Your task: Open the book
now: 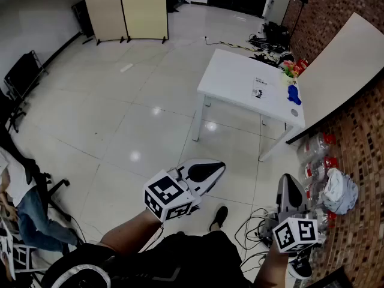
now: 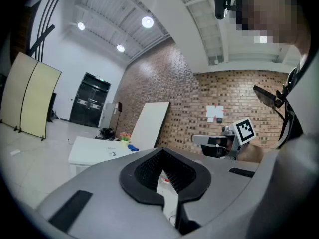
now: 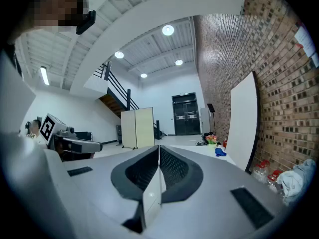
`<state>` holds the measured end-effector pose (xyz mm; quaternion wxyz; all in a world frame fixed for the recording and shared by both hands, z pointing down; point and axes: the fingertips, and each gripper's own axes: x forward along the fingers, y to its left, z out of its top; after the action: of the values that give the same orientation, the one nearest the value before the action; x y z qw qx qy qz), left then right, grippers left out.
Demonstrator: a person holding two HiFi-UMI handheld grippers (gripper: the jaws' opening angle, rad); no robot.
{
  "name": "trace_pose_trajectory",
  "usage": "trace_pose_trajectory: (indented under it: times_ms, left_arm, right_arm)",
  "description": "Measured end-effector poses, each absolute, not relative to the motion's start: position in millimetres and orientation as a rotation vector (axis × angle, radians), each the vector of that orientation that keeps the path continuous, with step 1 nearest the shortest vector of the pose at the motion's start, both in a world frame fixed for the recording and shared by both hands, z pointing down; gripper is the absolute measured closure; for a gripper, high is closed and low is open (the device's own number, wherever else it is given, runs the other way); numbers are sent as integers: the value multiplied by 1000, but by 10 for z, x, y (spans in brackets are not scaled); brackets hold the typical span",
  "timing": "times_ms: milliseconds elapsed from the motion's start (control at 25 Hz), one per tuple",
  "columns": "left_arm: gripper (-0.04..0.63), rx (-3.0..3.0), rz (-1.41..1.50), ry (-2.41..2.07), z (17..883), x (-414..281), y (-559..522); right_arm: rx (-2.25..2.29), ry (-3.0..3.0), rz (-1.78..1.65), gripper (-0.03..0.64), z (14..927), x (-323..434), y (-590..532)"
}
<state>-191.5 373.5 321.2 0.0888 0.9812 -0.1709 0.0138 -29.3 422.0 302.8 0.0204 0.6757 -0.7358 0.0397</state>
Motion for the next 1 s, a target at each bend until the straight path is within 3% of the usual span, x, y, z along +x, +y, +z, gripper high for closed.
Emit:
trace_pose_trajectory:
  times_ms: [1000]
  left_arm:
    - [598, 2926, 138, -757, 3120, 167, 1154]
  right_arm:
    - [1951, -2478, 144, 615, 2995, 1952, 1582]
